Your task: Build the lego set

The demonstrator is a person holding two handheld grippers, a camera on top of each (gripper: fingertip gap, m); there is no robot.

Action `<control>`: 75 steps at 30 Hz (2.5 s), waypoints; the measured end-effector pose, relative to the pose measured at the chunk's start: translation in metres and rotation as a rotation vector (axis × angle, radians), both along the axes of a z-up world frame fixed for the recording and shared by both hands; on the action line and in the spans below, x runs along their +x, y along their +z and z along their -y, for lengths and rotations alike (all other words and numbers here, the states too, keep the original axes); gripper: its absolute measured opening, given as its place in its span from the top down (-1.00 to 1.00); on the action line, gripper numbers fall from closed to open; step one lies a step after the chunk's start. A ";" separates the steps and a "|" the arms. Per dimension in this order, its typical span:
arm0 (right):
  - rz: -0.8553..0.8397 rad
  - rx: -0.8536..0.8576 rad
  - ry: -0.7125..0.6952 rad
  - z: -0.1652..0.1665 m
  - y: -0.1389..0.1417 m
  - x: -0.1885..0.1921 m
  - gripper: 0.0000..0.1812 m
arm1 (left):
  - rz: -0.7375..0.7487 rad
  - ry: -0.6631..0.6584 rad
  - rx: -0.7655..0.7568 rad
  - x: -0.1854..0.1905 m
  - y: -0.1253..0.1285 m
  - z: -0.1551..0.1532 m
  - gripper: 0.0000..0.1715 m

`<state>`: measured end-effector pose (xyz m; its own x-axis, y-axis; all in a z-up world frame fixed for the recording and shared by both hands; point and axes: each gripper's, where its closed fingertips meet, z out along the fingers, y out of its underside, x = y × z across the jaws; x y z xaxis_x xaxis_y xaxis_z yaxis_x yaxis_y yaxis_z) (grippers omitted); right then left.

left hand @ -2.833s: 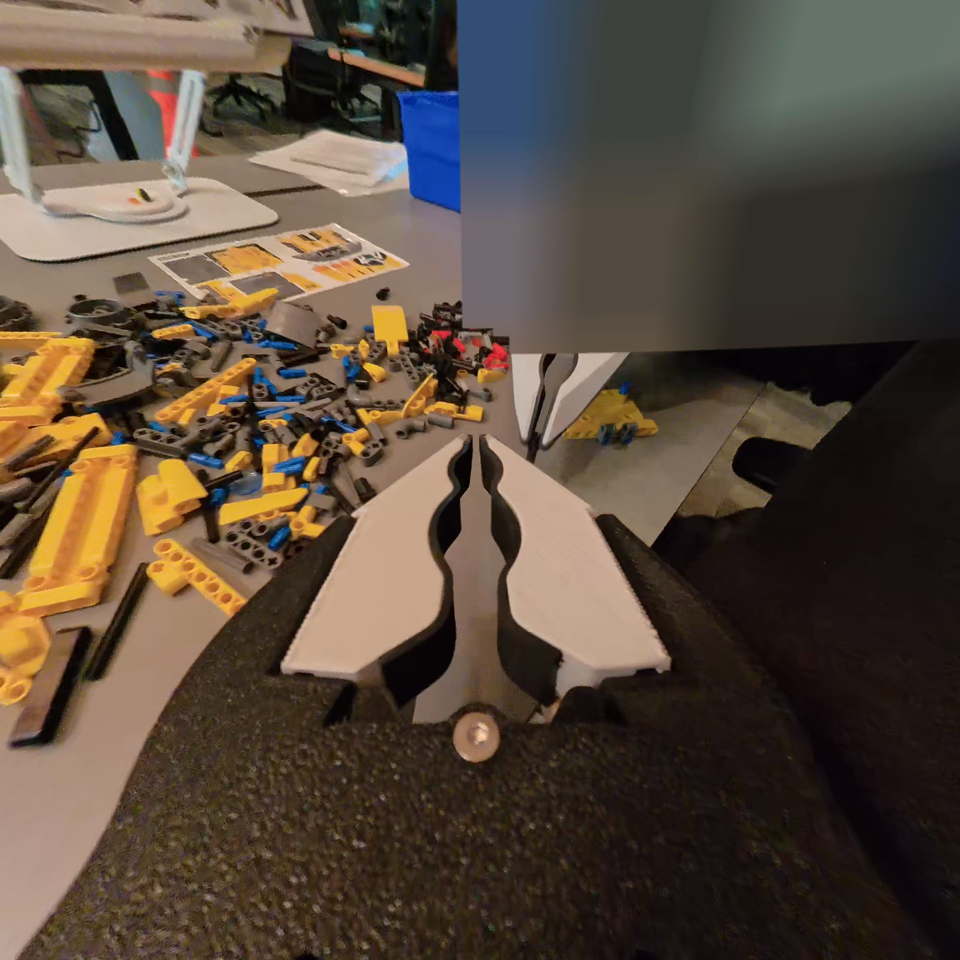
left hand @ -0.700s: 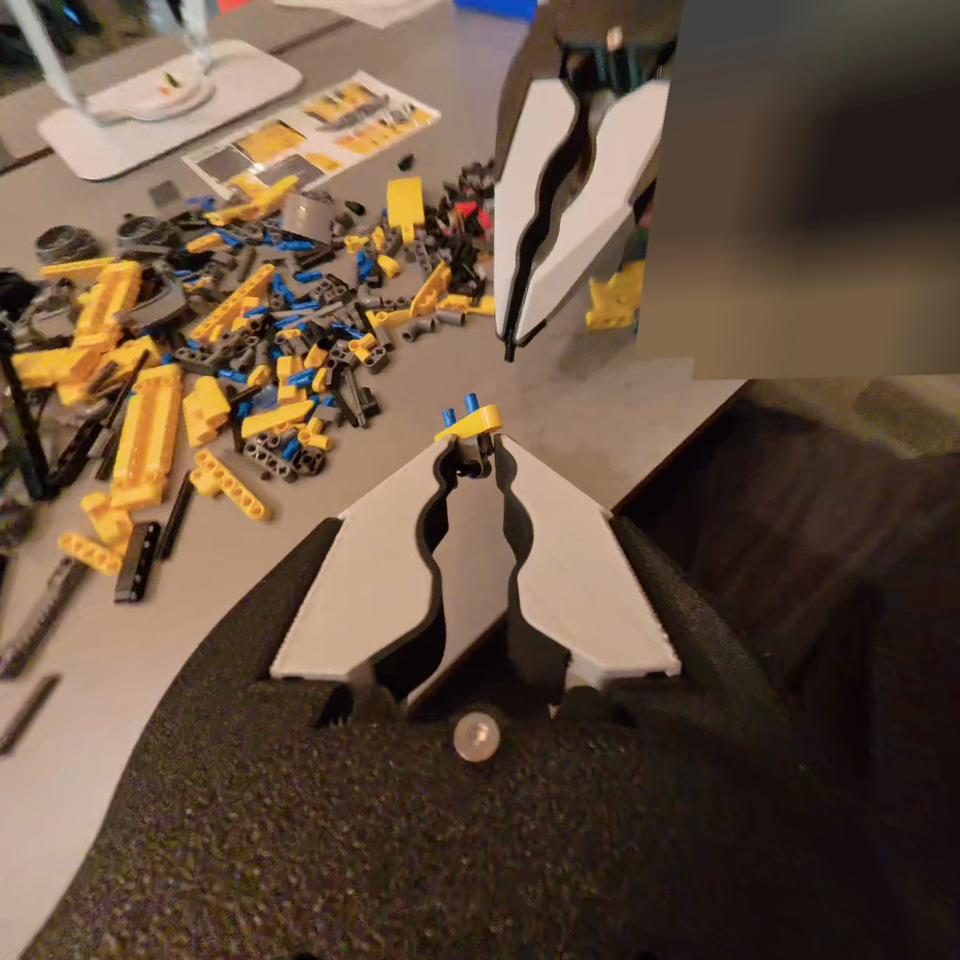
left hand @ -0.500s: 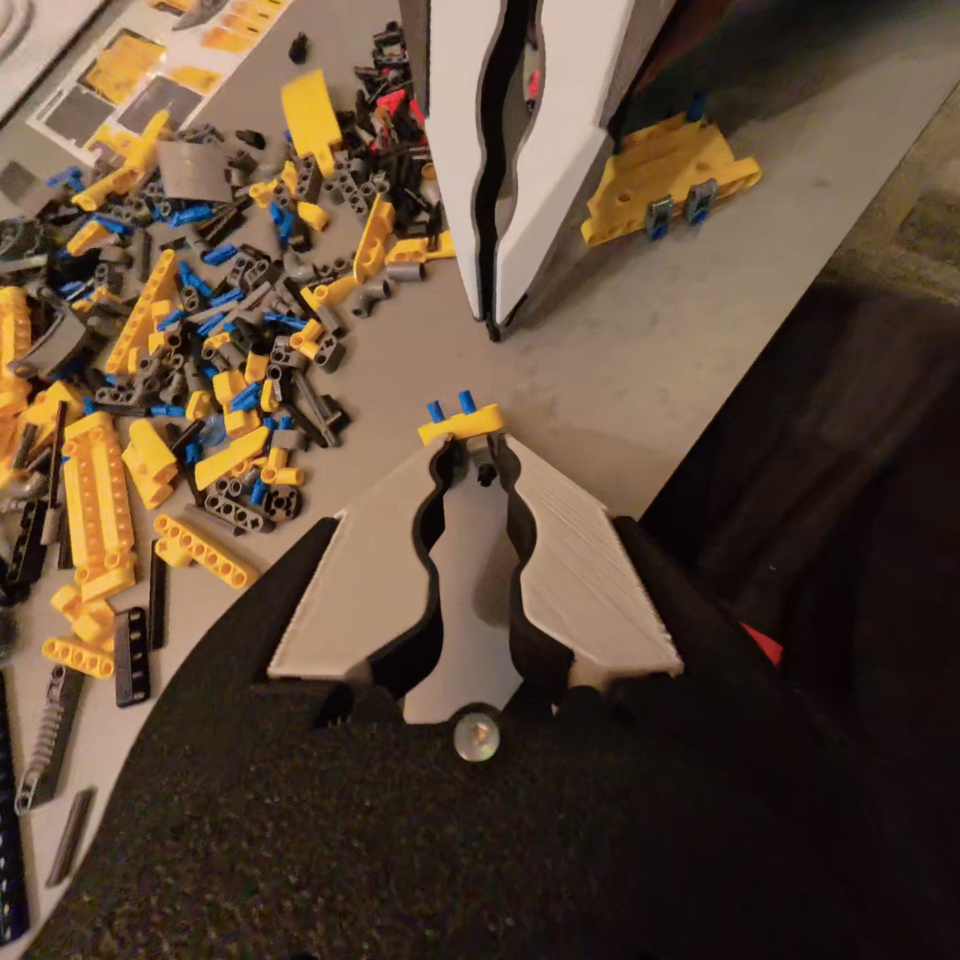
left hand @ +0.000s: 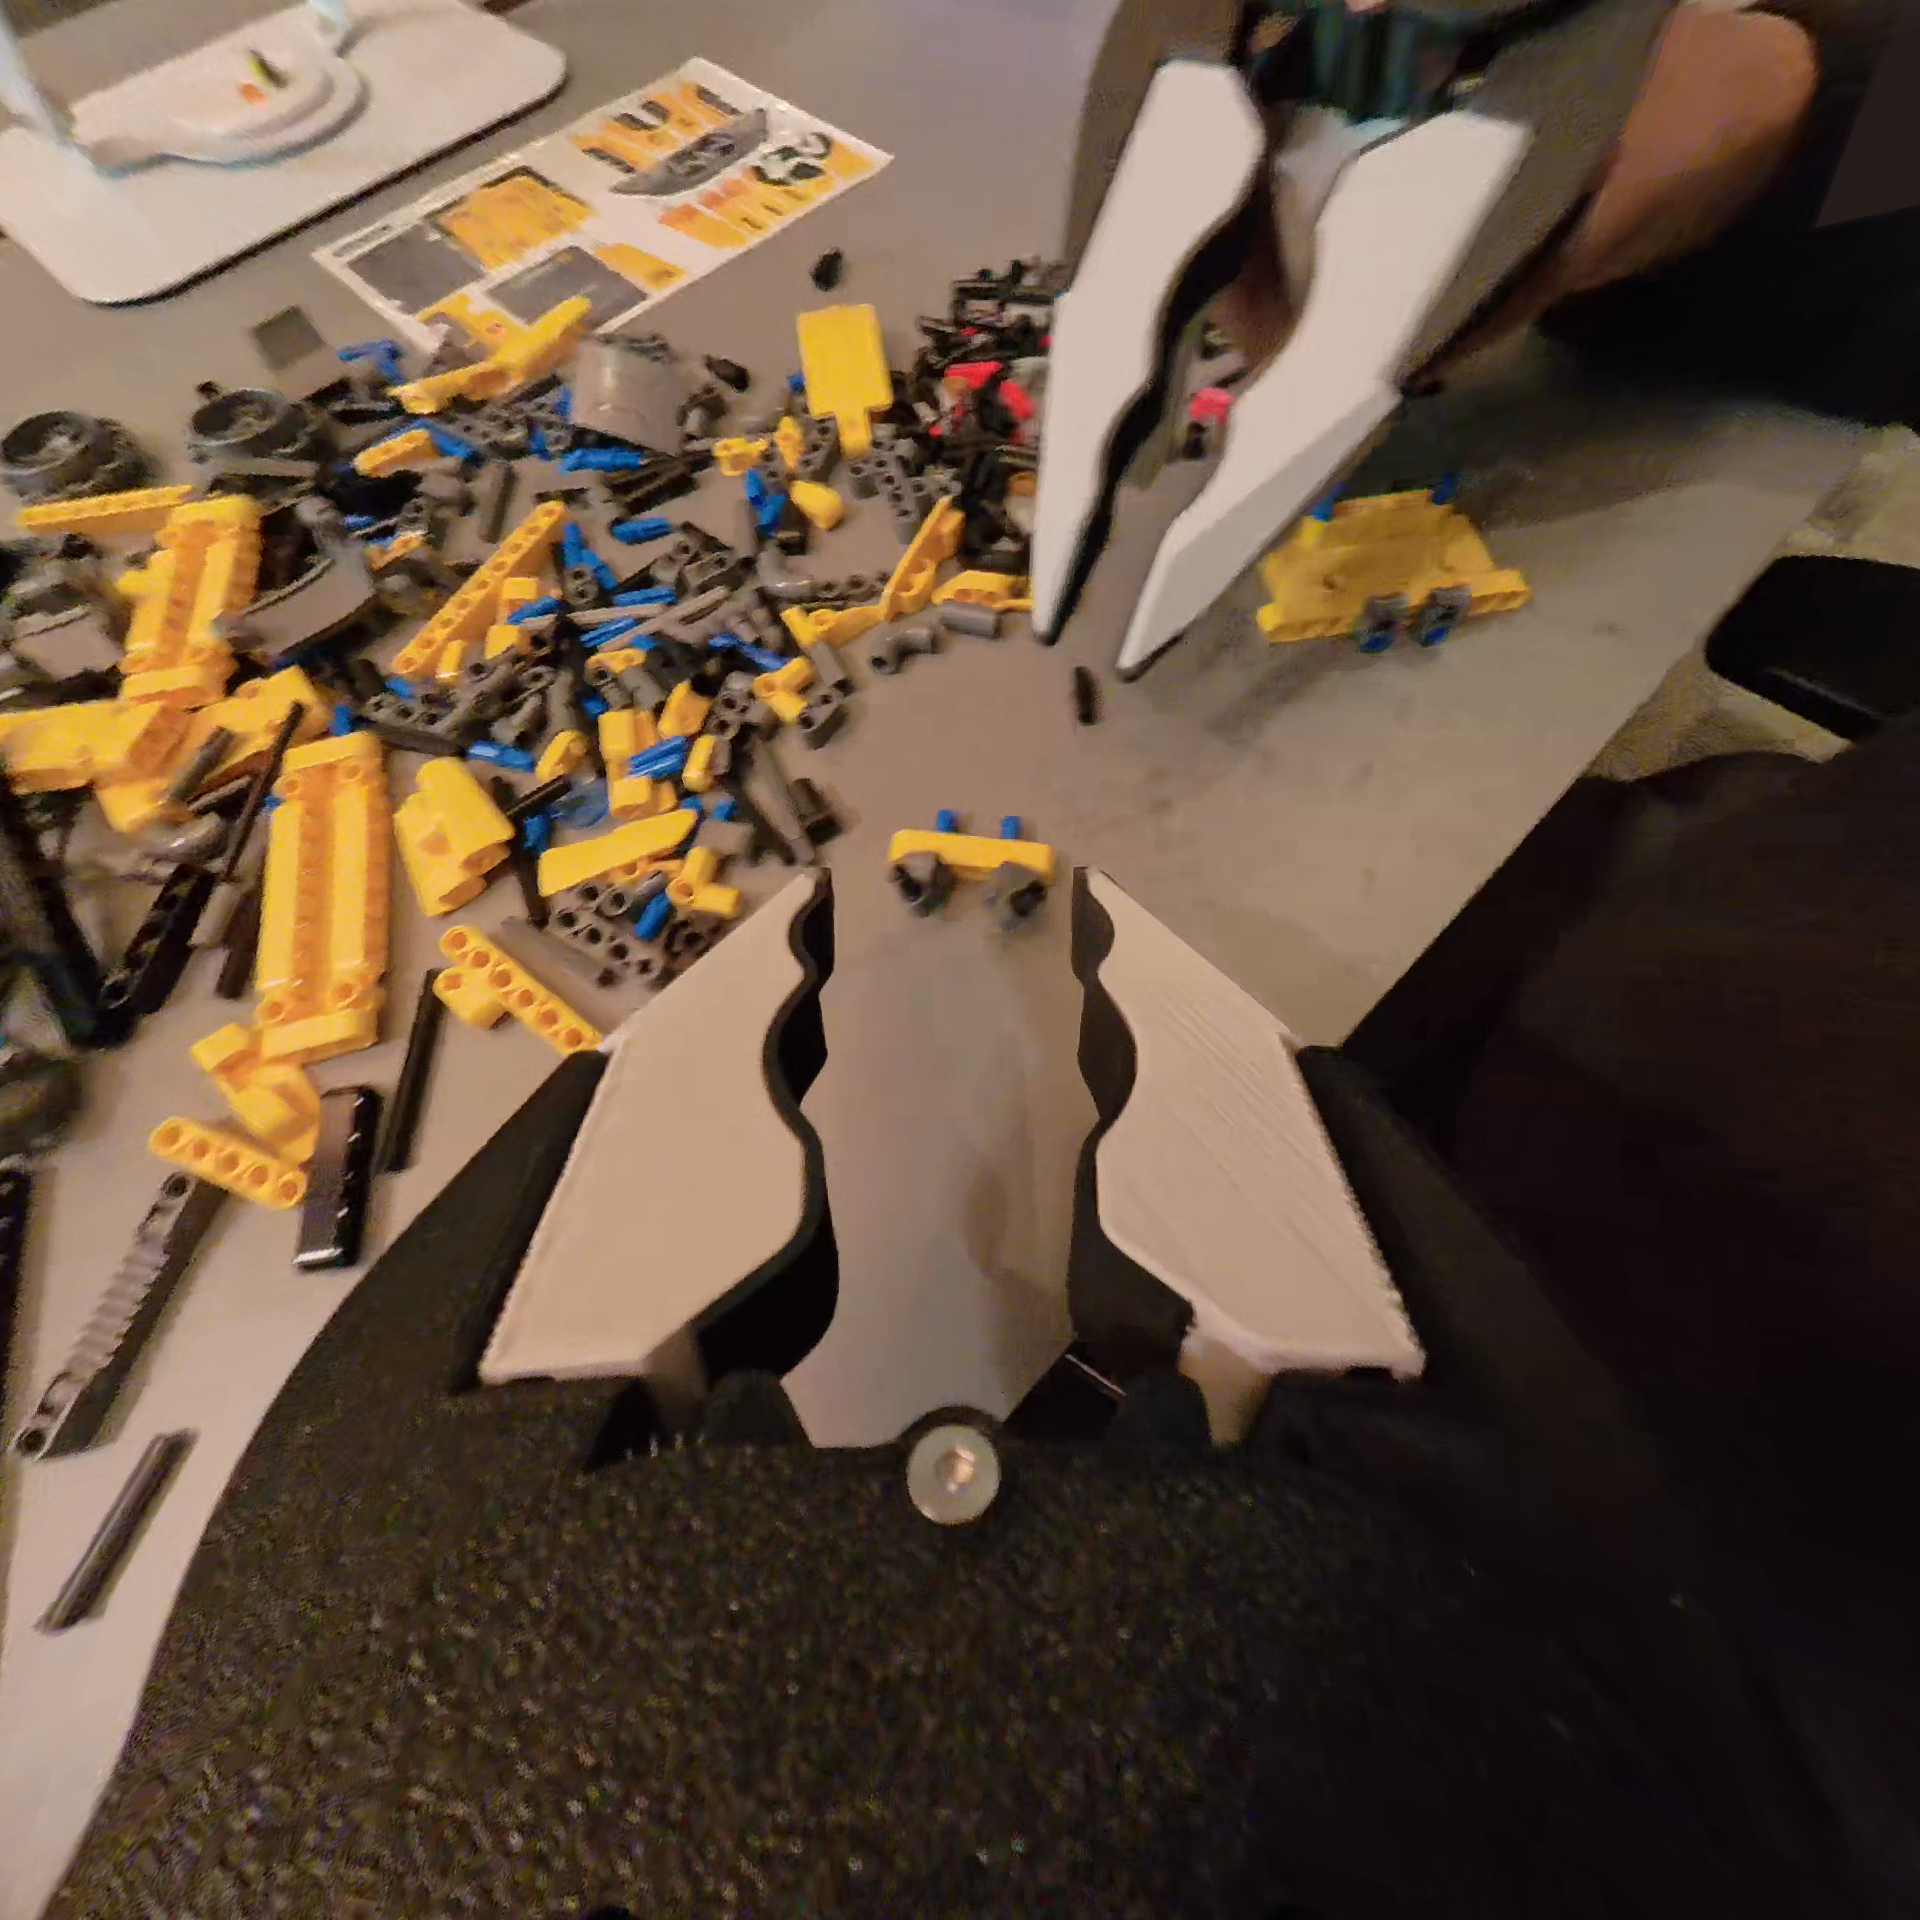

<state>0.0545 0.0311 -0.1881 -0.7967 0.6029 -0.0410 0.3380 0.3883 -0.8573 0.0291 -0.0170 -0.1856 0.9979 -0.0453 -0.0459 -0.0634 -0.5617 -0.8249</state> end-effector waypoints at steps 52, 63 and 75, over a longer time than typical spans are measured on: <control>-0.235 0.369 0.170 0.049 -0.024 0.004 0.70 | 0.228 -0.093 -0.055 0.010 -0.011 0.005 0.92; -0.034 0.195 0.056 0.035 -0.020 -0.008 0.63 | 0.225 -0.146 -0.089 0.030 -0.026 -0.002 0.95; 0.023 0.189 0.091 0.041 -0.028 -0.001 0.99 | 0.307 -0.172 -0.084 0.040 -0.028 -0.004 1.00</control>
<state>0.0532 -0.0103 -0.2165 -0.8486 0.5270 0.0470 0.3130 0.5718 -0.7584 0.0686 -0.0127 -0.2131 0.9420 -0.2043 0.2662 0.0813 -0.6307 -0.7717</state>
